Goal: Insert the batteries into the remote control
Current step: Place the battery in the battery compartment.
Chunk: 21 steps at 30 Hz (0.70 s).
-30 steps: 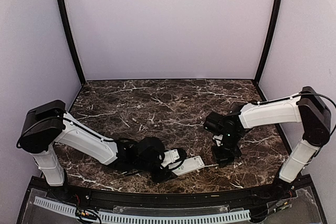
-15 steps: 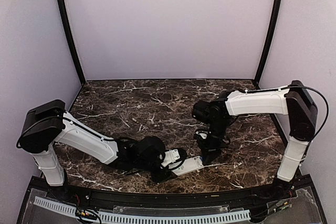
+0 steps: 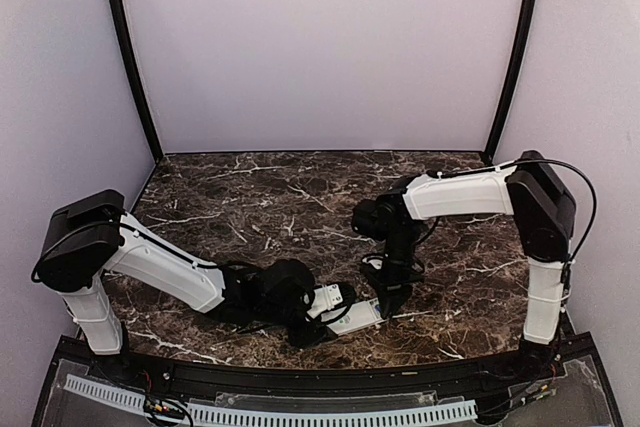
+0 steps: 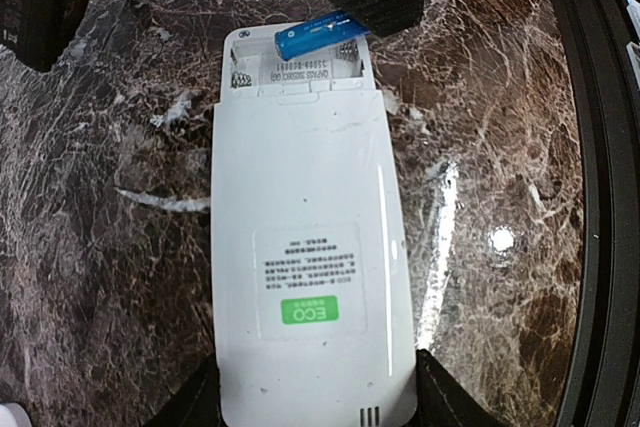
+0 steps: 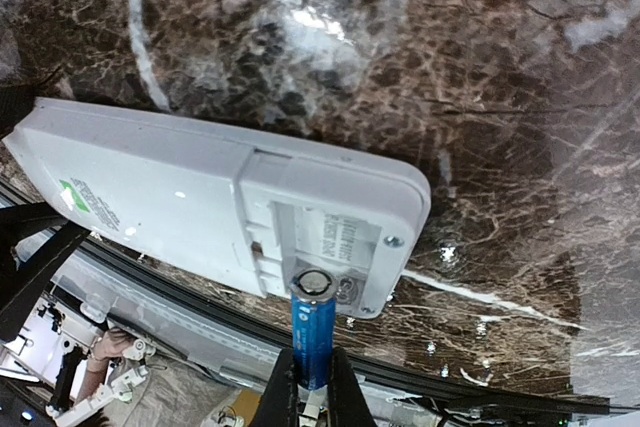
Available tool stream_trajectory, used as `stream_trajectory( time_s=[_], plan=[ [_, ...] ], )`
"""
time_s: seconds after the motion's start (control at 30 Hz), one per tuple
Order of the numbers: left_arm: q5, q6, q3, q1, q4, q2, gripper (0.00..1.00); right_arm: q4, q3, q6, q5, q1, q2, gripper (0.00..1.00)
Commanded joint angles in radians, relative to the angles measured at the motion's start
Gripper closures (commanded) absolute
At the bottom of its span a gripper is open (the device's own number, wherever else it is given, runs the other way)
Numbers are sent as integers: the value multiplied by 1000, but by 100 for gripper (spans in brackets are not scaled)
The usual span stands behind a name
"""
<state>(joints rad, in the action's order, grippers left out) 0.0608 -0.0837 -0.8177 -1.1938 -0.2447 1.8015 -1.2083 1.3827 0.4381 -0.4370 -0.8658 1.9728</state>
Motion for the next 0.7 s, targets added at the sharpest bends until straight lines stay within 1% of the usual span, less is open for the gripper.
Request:
stream_trajectory(
  time_s=[0.0, 0.43, 0.67],
  plan=[
    [-23, -20, 37, 9, 147, 18, 73, -34, 35, -22, 29, -13, 47, 100],
    [-21, -21, 37, 10, 147, 17, 73, -70, 102, -41, 88, -19, 123, 100],
    [-21, -21, 40, 9, 144, 18, 73, -79, 118, -47, 81, -28, 139, 100]
  ],
)
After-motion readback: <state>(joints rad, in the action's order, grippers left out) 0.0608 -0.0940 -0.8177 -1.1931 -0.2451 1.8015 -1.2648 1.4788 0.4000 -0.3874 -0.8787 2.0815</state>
